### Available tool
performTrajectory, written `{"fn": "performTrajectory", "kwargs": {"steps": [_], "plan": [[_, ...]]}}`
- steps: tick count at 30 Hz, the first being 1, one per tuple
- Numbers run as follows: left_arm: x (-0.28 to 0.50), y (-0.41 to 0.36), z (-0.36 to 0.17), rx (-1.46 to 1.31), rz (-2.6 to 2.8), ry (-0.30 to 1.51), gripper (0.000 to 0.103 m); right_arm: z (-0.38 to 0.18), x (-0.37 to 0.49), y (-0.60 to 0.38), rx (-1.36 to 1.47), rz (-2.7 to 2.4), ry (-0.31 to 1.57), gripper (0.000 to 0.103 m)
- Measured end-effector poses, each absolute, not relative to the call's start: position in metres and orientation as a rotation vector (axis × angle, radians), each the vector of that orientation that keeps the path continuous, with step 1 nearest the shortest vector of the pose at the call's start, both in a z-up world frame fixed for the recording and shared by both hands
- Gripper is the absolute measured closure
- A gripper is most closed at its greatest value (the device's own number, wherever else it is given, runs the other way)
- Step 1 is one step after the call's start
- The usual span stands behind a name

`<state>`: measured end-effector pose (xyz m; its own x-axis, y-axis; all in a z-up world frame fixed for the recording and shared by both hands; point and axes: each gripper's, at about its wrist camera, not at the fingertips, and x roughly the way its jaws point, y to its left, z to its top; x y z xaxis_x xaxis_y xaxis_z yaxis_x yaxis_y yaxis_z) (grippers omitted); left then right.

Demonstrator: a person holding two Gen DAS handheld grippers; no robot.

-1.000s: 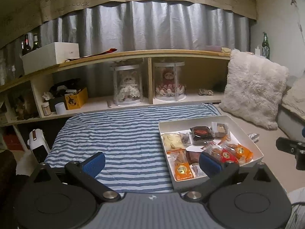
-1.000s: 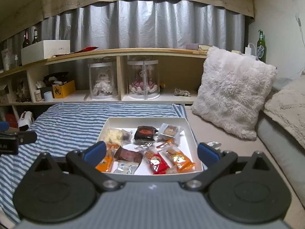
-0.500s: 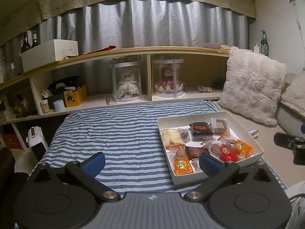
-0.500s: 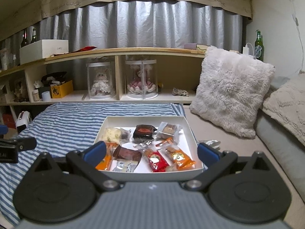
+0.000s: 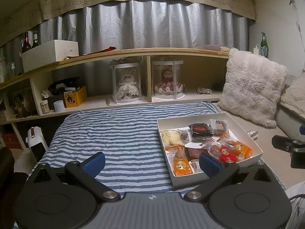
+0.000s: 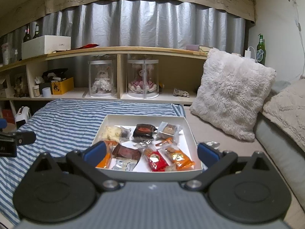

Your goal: Organize snacks

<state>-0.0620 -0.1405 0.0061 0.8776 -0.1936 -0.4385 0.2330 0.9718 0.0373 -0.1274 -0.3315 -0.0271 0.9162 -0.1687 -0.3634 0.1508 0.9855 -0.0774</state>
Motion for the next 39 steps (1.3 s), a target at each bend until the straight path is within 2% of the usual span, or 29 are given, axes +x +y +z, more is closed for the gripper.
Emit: {"fn": "performTrajectory", "kwargs": {"steps": [39], "plan": [[-0.0619,-0.1387,0.0052,0.086,-0.225,0.451,0.0,-0.028,-0.129,-0.3291,-0.045,-0.169,0.385,0.001]]}}
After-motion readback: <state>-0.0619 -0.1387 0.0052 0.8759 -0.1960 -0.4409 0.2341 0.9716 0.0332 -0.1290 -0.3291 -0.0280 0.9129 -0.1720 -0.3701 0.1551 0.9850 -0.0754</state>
